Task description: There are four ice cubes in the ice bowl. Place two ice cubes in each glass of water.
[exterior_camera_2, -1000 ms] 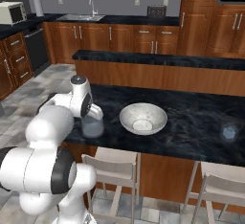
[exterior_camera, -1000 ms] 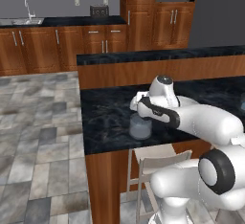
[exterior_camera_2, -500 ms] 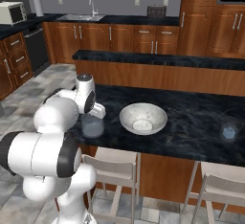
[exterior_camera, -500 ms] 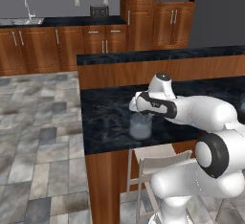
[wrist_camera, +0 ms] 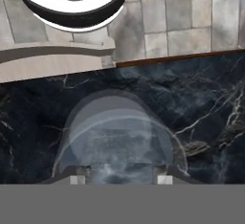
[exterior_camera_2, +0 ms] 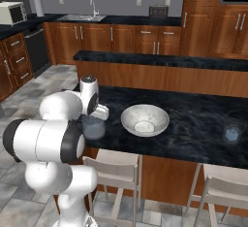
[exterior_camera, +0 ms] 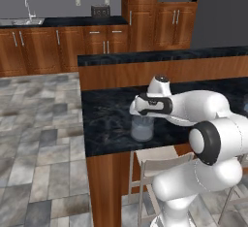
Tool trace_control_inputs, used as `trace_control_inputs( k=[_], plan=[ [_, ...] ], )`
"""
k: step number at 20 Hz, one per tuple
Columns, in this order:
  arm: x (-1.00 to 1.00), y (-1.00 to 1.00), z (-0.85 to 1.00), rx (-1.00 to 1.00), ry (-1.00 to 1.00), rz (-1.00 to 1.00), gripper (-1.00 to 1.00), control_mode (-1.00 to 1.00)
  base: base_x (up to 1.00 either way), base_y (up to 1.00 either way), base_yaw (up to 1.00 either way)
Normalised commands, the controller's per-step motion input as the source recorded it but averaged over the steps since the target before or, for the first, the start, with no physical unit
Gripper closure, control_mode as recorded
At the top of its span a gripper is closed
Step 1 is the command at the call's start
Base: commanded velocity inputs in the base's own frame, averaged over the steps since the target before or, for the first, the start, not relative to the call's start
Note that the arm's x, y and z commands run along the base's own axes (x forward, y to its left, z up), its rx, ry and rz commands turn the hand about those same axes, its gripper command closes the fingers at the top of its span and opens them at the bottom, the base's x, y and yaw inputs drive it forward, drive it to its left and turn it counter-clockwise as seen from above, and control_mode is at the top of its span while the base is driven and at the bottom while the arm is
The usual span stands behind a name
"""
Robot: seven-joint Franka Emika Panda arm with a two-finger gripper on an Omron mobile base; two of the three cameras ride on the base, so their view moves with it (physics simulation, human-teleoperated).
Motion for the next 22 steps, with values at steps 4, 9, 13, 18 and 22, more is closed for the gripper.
trace_control_inputs(
  k=[4, 9, 13, 18, 22],
  plan=[
    [0.03, 0.00, -0.27, -0.03, 0.01, 0.04, 1.00, -1.00, 0.00, 0.00, 0.00],
    [0.02, 0.00, -0.17, -0.01, 0.00, 0.04, 1.00, -1.00, 0.00, 0.00, 0.00],
    [0.05, 0.00, -0.01, 0.00, 0.00, 0.03, 1.00, -1.00, 0.00, 0.00, 0.00],
    [0.10, 0.00, 0.00, 0.00, 0.00, 0.02, -1.00, -1.00, 0.00, 0.00, 0.00],
    [0.20, -0.04, 0.00, 0.00, 0.00, 0.01, -1.00, -1.00, 0.00, 0.00, 0.00]
  ],
)
